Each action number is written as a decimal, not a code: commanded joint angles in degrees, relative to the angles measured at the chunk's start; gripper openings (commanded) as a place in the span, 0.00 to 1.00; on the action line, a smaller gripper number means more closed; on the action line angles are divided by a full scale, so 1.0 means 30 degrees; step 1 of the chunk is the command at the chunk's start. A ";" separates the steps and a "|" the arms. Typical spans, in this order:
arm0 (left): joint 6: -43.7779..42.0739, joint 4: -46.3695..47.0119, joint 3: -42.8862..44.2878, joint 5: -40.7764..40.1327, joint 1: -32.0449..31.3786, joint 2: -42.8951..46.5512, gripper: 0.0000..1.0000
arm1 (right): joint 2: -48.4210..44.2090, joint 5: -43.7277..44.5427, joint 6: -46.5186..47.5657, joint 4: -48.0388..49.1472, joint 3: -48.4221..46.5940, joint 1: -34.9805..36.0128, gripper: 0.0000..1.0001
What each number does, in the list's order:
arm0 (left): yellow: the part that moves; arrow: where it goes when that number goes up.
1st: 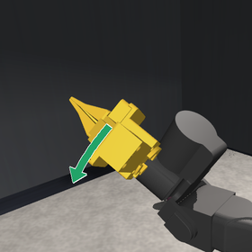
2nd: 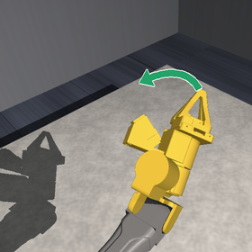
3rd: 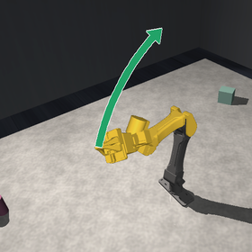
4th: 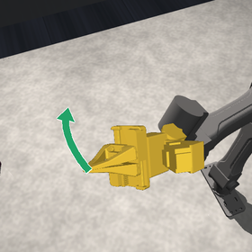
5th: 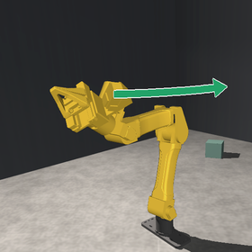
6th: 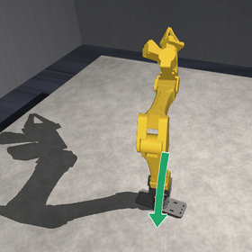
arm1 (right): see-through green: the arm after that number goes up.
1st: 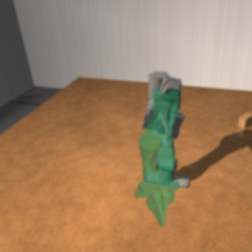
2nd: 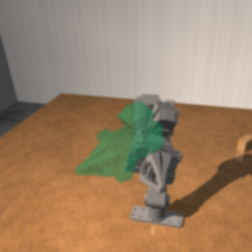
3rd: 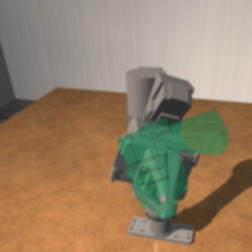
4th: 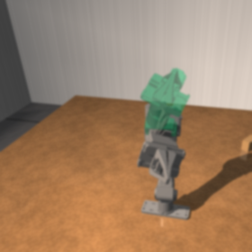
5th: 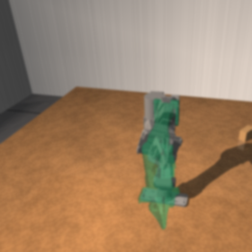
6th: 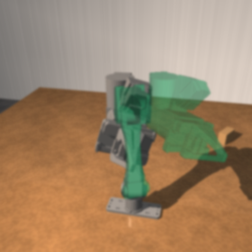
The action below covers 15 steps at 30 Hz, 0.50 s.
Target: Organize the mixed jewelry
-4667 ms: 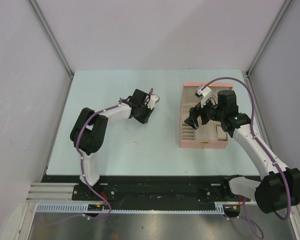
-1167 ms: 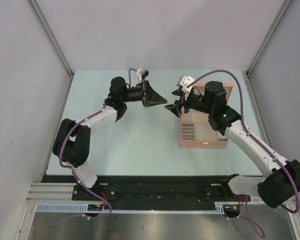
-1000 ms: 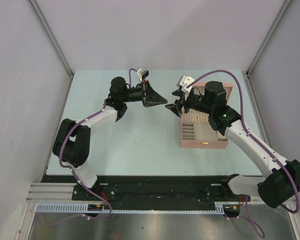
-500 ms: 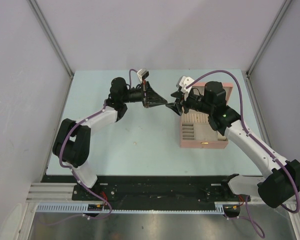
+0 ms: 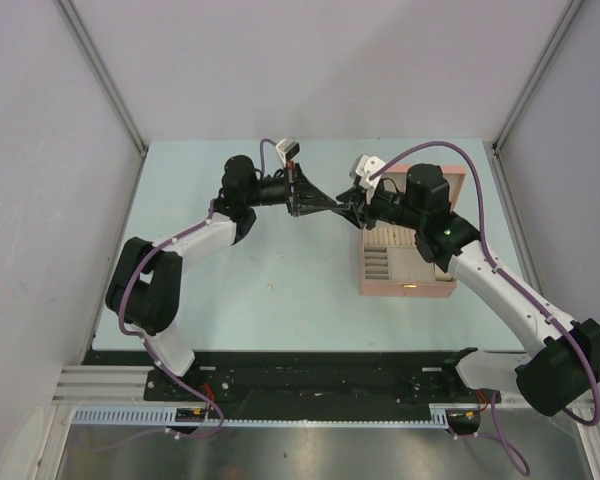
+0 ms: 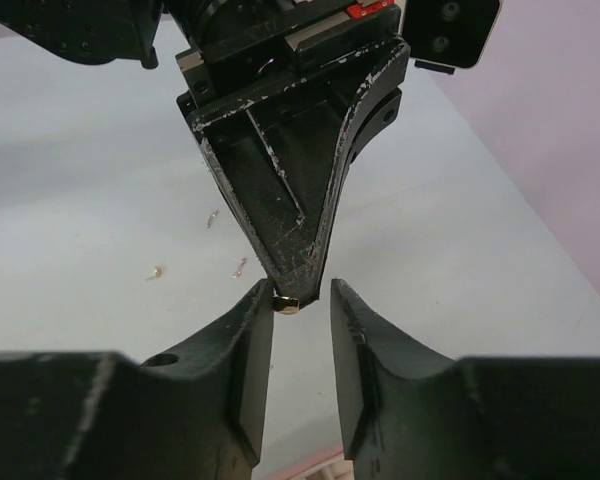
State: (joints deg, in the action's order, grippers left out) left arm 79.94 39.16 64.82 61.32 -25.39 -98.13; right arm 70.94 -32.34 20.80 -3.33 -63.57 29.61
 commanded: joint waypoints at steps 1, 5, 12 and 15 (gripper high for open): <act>-0.0456 0.0190 0.0045 0.0156 -0.0239 0.0804 0.00 | -0.0032 0.0056 0.0333 0.0086 -0.0870 0.0122 0.30; -0.0602 0.0102 -0.0014 0.0185 -0.0210 0.0834 0.00 | -0.0120 0.0232 0.0421 -0.0090 -0.0870 0.0122 0.18; -0.1012 -0.0337 -0.0102 0.0097 -0.0151 0.0922 0.00 | -0.0384 0.0496 0.0743 -0.0471 -0.0870 0.0064 0.00; -0.1100 -0.0425 -0.0102 0.0068 -0.0122 0.0922 0.00 | -0.0471 0.0467 0.0773 -0.0529 -0.0870 0.0093 0.00</act>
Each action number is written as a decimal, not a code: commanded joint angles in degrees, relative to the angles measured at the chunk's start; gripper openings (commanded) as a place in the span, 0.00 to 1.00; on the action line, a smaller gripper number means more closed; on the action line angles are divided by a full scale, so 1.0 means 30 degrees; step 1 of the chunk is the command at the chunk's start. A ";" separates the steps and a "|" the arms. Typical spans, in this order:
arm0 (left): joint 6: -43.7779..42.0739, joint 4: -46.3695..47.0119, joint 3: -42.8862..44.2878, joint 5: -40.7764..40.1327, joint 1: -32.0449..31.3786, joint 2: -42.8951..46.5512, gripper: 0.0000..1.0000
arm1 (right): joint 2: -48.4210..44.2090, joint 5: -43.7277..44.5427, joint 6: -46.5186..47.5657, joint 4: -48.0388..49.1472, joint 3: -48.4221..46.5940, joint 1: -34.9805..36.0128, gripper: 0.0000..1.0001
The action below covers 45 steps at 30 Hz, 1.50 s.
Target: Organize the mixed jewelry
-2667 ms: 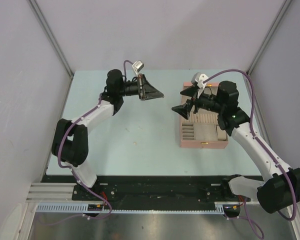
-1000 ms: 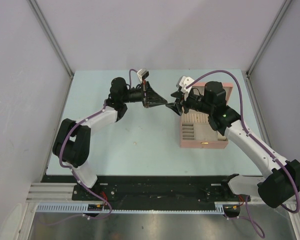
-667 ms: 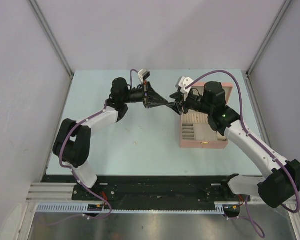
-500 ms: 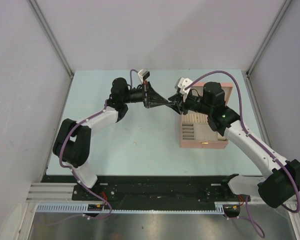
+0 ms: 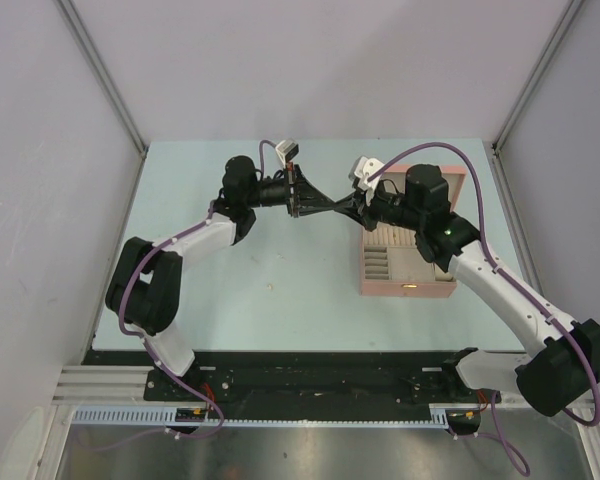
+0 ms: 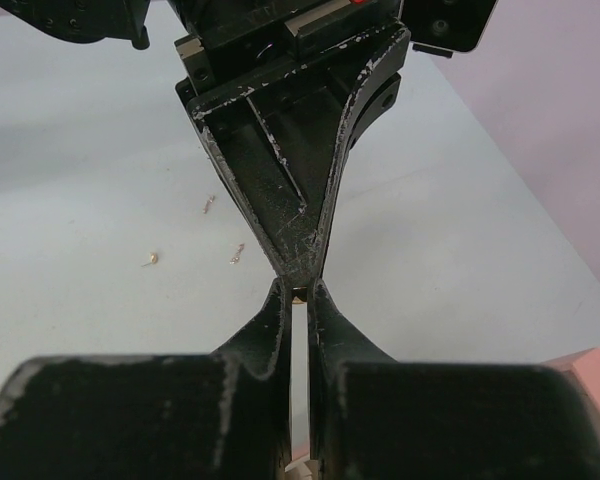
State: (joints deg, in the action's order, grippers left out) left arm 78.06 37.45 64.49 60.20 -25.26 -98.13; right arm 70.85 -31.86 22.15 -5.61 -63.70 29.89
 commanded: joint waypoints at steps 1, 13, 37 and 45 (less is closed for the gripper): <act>-0.0474 0.0143 0.0037 0.0410 -0.0165 0.0922 0.00 | -0.0414 0.0277 0.0321 0.0199 -0.0827 0.0027 0.00; -0.0386 0.0289 0.0154 0.0498 0.0273 0.1097 0.40 | -0.0618 0.0218 0.0497 -0.0328 -0.0827 -0.0031 0.00; -1.2823 -1.3786 0.3550 -0.2366 0.3379 0.1714 0.56 | -0.1995 0.1155 0.5123 -1.0550 -0.0827 -0.4043 0.00; -1.7639 -1.8369 0.4783 -0.6354 0.3380 0.1303 0.56 | -0.1001 0.3465 0.6649 -1.3890 -0.0827 -0.5568 0.00</act>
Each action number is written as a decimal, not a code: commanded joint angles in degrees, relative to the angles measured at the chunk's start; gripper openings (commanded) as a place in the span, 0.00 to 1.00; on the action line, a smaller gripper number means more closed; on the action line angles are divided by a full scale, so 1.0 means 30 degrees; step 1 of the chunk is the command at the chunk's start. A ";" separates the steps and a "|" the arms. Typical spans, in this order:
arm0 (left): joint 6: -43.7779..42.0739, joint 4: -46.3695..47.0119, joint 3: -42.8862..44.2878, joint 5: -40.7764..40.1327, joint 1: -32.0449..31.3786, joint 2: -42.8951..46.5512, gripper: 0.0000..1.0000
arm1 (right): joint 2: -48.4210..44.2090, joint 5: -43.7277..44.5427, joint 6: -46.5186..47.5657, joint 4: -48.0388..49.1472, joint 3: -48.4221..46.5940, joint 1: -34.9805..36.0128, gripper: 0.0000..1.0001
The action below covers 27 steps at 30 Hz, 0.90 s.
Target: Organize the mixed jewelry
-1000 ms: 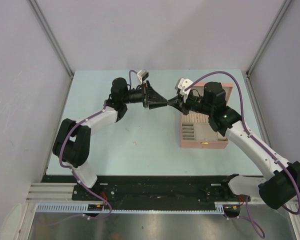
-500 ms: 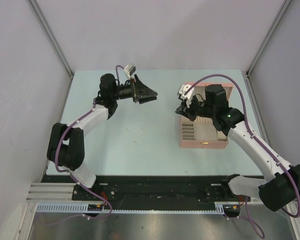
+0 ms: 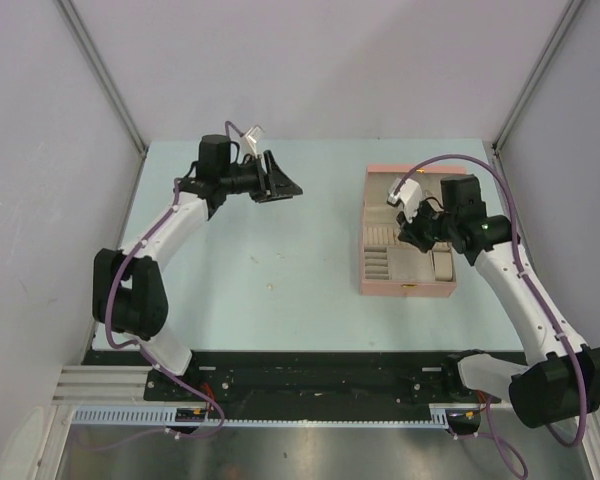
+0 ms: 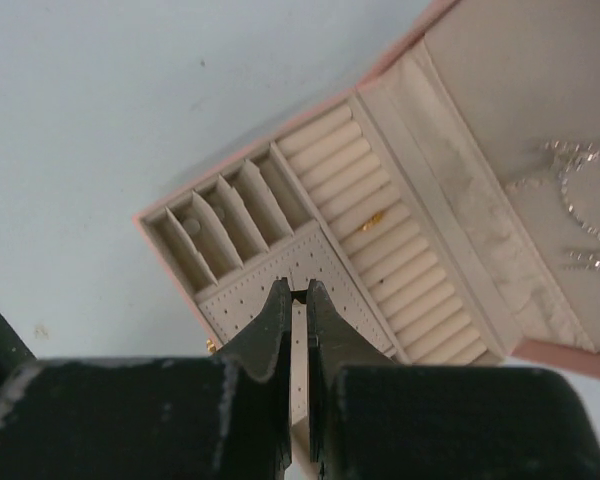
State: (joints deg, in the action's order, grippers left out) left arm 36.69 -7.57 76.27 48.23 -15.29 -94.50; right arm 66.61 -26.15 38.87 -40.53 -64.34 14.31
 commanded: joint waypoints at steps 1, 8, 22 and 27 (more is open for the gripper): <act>-0.4401 -0.3538 0.0856 -0.2626 0.0057 0.0064 0.56 | 0.0646 0.1743 0.1192 -0.2511 -0.0615 -0.0548 0.00; -0.6602 -0.5325 0.1587 -0.4824 0.0028 -0.0609 0.56 | 0.1204 0.3673 0.1837 -0.4125 -0.0615 -0.0989 0.00; -0.9825 -0.5972 0.1179 -0.7988 -0.0558 -0.0991 0.56 | 0.2874 0.5553 0.2394 -0.5737 -0.1670 -0.1165 0.00; -1.0791 -0.5503 0.0974 -0.8604 -0.0733 -0.1049 0.56 | 0.3401 0.5612 0.2132 -0.5854 -0.1670 -0.1311 0.00</act>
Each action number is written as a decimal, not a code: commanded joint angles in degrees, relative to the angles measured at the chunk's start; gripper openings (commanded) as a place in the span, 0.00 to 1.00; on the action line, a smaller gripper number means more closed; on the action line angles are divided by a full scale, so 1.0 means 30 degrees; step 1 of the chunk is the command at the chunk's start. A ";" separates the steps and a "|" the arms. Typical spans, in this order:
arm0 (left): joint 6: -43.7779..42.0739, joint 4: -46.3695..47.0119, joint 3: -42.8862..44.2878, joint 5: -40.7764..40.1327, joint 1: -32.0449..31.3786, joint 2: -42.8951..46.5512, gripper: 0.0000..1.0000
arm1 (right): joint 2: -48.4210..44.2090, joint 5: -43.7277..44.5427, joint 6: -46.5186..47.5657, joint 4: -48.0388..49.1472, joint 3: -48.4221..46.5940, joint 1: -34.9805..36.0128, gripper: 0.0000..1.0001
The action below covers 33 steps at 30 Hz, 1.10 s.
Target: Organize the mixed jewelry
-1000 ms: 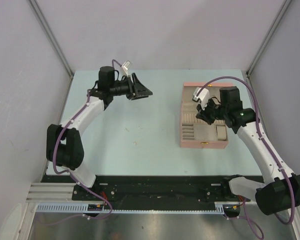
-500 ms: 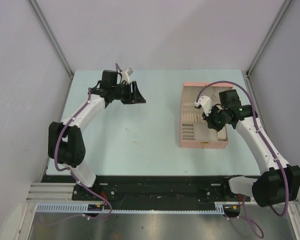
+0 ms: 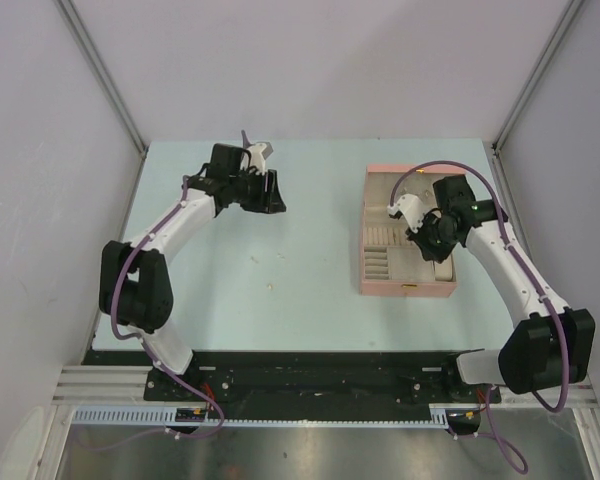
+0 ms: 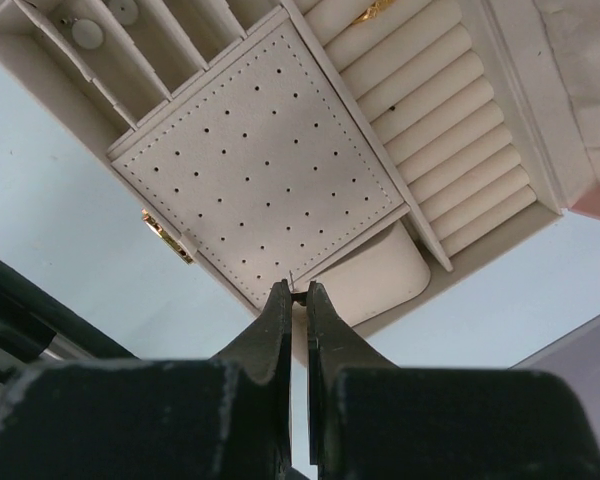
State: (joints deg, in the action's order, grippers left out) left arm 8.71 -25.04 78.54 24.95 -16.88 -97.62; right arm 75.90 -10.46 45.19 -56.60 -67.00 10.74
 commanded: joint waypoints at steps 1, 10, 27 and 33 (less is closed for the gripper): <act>-0.1613 0.0376 0.0187 -0.0904 -0.0202 -0.0036 0.56 | 0.0306 0.0439 -0.0004 -0.0528 -0.0810 -0.0124 0.00; -0.3664 0.0787 0.0420 -0.2602 -0.0524 0.0256 0.56 | 0.0772 0.0703 -0.1115 -0.0850 -0.0957 -0.0036 0.00; -0.5188 0.1167 0.1183 -0.4361 -0.1286 -0.0769 0.56 | 0.3497 0.3191 -0.2055 -0.0704 -0.2099 0.0841 0.00; -0.5364 0.1285 0.1124 -0.4479 -0.1315 -0.0974 0.55 | 0.4056 0.3486 -0.2055 -0.0704 -0.2275 0.1018 0.00</act>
State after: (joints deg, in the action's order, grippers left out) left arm -5.63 -23.14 79.42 12.10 -20.51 -100.25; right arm 87.24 -1.69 39.57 -58.54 -71.13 13.32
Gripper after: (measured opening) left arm 0.556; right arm 0.034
